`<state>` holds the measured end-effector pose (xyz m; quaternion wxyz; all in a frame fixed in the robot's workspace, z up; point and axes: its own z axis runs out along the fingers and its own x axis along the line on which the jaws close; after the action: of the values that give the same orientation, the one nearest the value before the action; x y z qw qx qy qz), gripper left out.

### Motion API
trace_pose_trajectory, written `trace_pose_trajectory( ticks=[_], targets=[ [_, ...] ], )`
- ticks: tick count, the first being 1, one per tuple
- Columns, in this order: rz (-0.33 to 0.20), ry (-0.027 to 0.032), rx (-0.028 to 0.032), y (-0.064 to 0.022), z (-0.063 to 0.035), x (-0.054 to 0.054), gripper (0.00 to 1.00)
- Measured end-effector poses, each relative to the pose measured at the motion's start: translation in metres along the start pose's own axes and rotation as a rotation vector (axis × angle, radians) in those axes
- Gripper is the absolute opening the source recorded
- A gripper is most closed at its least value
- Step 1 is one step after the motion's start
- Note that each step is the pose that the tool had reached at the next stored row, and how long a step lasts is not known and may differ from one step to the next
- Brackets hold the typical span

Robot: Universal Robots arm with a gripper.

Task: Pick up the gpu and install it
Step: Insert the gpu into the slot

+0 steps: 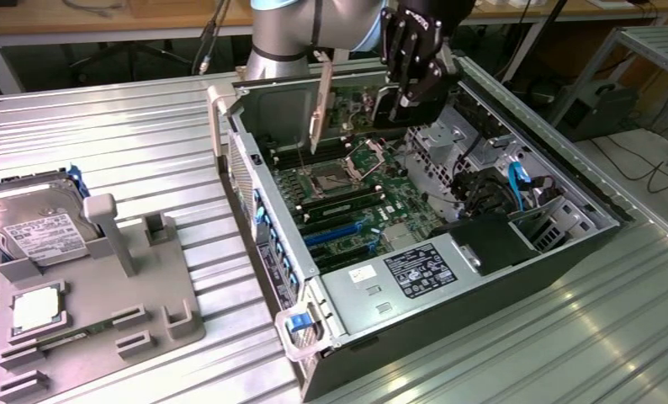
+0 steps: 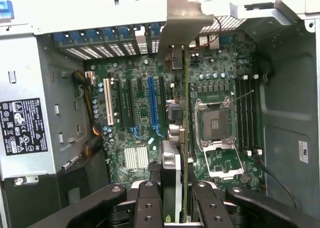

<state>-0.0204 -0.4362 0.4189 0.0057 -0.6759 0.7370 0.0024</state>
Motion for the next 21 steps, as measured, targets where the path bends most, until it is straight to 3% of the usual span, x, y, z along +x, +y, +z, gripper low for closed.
trace_pose_trajectory(
  ticks=[16, 21],
  targets=[
    [-0.018, -0.0006, -0.0006, -0.0025, 0.0294, 0.001, 0.28],
    [-0.029, -0.0010, 0.0044, -0.0033, 0.0343, 0.001, 0.28]
  ],
)
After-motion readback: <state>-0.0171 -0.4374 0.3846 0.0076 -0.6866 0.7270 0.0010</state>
